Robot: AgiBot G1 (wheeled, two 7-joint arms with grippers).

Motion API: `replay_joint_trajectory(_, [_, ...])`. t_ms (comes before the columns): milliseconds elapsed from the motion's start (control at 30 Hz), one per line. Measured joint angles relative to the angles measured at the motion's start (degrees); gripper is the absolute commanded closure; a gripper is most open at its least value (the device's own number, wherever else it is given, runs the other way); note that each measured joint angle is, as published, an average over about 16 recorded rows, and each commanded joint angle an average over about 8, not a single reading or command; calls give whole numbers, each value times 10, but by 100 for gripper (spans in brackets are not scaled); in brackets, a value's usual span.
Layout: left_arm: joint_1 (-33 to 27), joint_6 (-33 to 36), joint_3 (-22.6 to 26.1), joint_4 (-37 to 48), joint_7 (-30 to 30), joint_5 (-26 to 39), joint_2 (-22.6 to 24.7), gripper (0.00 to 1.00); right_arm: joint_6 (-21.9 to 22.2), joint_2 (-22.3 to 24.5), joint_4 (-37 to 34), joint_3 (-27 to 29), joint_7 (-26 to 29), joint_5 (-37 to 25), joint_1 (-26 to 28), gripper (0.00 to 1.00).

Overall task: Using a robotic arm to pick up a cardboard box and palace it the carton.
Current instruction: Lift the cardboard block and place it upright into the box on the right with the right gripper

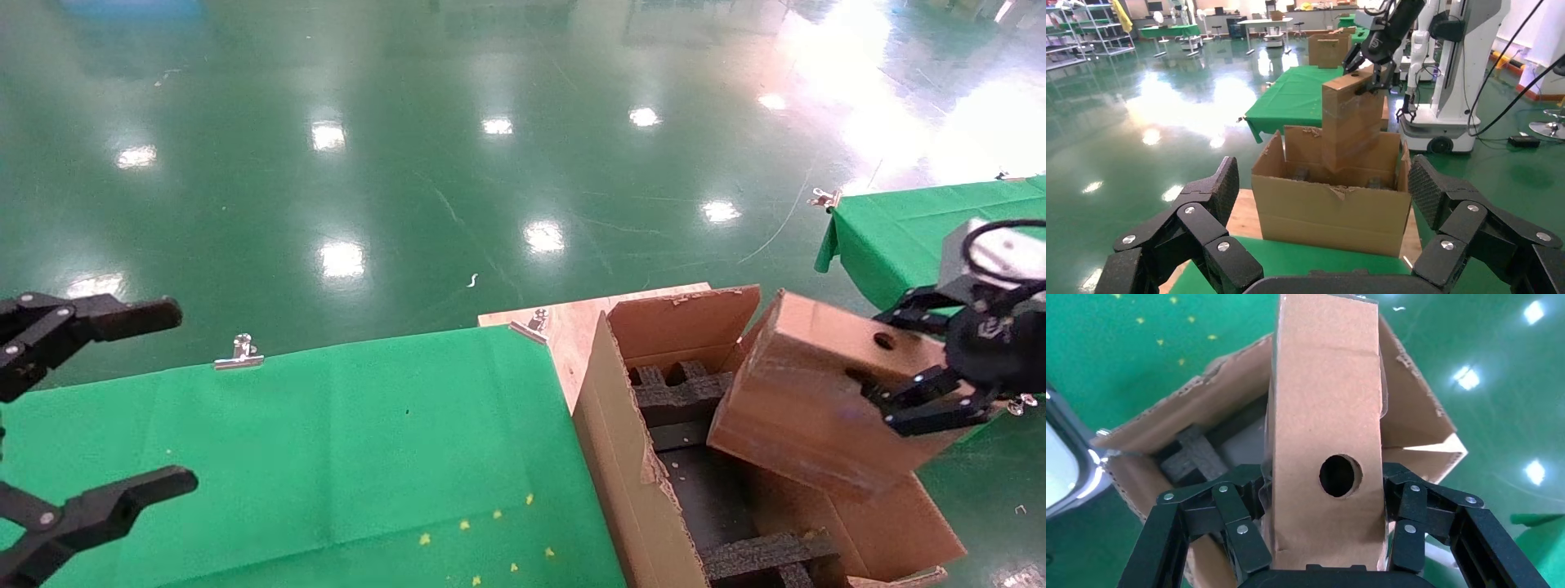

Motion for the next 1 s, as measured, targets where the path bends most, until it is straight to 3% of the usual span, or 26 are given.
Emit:
replay_joint_trajectory(300, [0, 0, 0, 0, 0, 0, 0, 0, 11, 6, 16, -9, 17, -2, -5, 100])
replay_joint_trajectory(533, [0, 0, 0, 0, 0, 0, 0, 0, 50, 0, 23, -27, 53, -5, -35, 100])
replay_joint_trajectory(700, [0, 0, 0, 0, 0, 0, 0, 0, 109, 2, 43, -50, 119, -22, -71, 100])
replay_joint_trajectory(1000, [0, 0, 0, 0, 0, 0, 0, 0, 213, 11, 79, -89, 287, -70, -128, 100])
